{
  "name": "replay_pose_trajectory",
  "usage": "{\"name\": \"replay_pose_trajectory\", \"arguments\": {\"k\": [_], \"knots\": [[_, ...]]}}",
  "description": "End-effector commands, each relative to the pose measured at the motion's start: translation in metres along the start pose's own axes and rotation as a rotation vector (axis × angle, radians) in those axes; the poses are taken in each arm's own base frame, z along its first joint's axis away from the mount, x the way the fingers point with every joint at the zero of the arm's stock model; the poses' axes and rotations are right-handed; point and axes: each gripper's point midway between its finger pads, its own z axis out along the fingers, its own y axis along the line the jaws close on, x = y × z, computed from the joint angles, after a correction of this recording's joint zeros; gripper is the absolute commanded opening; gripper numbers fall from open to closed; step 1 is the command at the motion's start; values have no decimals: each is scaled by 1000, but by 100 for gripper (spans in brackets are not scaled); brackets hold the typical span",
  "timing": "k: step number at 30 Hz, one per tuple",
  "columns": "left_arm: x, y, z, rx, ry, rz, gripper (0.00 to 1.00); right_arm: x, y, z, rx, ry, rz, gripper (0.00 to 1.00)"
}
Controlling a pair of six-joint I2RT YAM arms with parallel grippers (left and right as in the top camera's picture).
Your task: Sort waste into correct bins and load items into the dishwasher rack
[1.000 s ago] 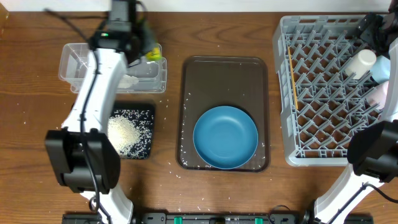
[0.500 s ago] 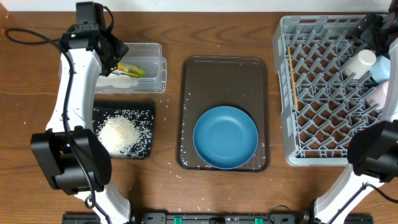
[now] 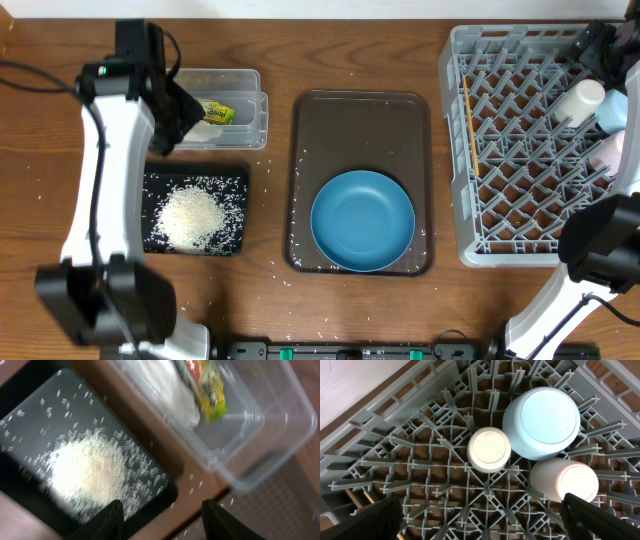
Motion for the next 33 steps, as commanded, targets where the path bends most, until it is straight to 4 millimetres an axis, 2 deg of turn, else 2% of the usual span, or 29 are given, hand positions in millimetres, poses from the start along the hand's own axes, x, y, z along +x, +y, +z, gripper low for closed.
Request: {"name": "replay_pose_trajectory", "arguments": {"k": [1, 5, 9, 10, 11, 12, 16, 27, 33], "knots": [[26, 16, 2, -14, 16, 46, 53, -3, 0, -4, 1, -13, 16, 99], [56, 38, 2, 16, -5, 65, 54, -3, 1, -4, 1, -13, 16, 99], [82, 61, -7, 26, -10, 76, 58, -3, 1, -4, 1, -13, 16, 99], [87, 66, -10, 19, -3, 76, 63, -3, 1, -4, 1, -14, 16, 99], [92, 73, -13, 7, 8, 77, 74, -3, 1, -4, 1, -13, 16, 99], [97, 78, -16, -3, 18, 77, 80, -3, 1, -4, 0, -13, 15, 99], [101, 84, -23, -6, 21, 77, 84, -3, 1, -4, 0, -13, 15, 99], [105, 89, -21, -28, 39, 97, 89, -3, 1, -4, 0, -13, 15, 99], [115, 97, -5, -49, 77, 345, 92, -3, 1, -4, 0, -13, 15, 99]]}}
